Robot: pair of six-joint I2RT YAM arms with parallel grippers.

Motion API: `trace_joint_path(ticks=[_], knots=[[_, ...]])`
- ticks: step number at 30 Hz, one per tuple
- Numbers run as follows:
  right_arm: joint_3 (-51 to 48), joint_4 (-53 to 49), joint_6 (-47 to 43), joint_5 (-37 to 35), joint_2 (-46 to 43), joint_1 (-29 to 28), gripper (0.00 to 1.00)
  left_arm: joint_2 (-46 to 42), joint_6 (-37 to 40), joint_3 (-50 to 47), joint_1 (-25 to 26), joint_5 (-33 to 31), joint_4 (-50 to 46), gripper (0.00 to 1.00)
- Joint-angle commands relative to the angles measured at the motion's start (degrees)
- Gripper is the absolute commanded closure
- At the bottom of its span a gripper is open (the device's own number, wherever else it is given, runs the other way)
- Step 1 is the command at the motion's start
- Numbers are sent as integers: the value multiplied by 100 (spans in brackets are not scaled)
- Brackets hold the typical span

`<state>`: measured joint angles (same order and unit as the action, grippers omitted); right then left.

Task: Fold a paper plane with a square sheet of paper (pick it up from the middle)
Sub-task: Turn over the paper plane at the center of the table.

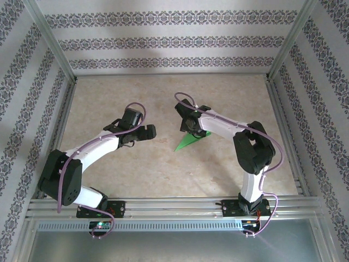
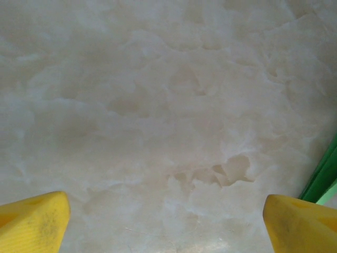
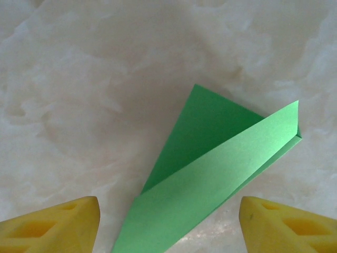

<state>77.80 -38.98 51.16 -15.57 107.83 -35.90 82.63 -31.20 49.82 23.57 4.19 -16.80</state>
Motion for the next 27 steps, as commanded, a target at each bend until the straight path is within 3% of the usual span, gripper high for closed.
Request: trace_joint_path(ticks=[1,7,22,27], knots=[[297,-474,477,-363,210,-127,29,-120,217,-138,-109,-156,-71,5],[556,-971,809,-389,432,-169,33,-45,250,-161,-159,-23,-51,4],[174,-962,1147,-188,182,-153,60,86,240,-61,-193,102,-43,4],[174,-917,1160,-148,201,-142,61,78,252,-43,-192,100,-69,4]])
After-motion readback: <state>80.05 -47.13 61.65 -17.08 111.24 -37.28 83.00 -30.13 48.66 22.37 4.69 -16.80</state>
